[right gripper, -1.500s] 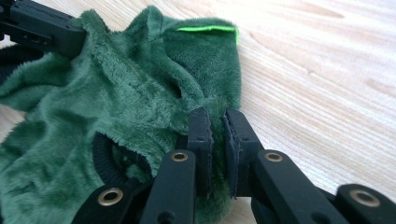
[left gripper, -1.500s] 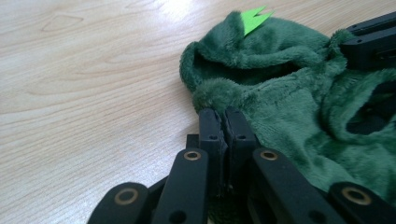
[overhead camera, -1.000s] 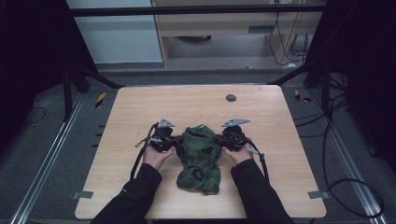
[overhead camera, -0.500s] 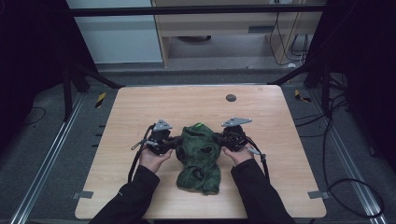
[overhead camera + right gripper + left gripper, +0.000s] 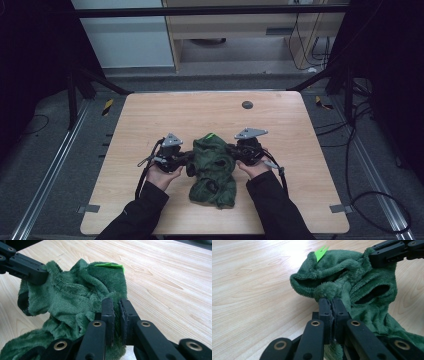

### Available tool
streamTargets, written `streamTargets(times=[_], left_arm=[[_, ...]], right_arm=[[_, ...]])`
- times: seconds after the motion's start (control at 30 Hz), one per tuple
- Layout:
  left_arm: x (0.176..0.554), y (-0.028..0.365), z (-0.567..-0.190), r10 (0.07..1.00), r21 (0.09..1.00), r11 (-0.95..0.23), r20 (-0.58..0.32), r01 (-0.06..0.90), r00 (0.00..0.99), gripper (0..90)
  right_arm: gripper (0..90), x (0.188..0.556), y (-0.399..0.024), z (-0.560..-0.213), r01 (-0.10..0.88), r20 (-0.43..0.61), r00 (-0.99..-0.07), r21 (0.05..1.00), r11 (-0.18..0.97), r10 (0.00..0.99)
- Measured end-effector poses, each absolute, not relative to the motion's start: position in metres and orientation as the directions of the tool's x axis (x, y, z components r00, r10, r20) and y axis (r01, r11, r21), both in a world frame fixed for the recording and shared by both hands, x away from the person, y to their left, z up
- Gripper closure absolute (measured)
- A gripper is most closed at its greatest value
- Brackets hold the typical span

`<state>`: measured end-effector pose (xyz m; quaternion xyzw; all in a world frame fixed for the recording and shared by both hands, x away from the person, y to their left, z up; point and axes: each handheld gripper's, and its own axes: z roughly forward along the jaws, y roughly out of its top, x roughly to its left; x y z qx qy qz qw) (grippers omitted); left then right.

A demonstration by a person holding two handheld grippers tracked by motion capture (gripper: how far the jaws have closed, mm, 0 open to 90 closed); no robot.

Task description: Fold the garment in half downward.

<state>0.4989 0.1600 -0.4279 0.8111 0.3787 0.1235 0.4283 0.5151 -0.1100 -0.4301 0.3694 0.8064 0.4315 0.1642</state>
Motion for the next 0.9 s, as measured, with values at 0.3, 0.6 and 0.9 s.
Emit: streamTargets(times=[0.3, 0.6, 0.9], left_arm=[[0.486, 0.163, -0.424, 0.706, 0.794, -0.346, -0.131, 0.501, 0.696, 87.8], [0.475, 0.163, -0.427, 0.694, 0.789, -0.364, -0.126, 0.496, 0.709, 87.8], [0.469, 0.165, -0.432, 0.689, 0.778, -0.371, -0.136, 0.507, 0.712, 87.8]], right_arm=[[83.0, 0.504, -0.113, -0.427, 0.437, 0.06, -0.687, 0.83, 0.347, 0.724], [83.0, 0.493, -0.111, -0.429, 0.428, 0.061, -0.702, 0.832, 0.352, 0.71], [82.7, 0.482, -0.113, -0.433, 0.429, 0.066, -0.711, 0.829, 0.358, 0.7]])
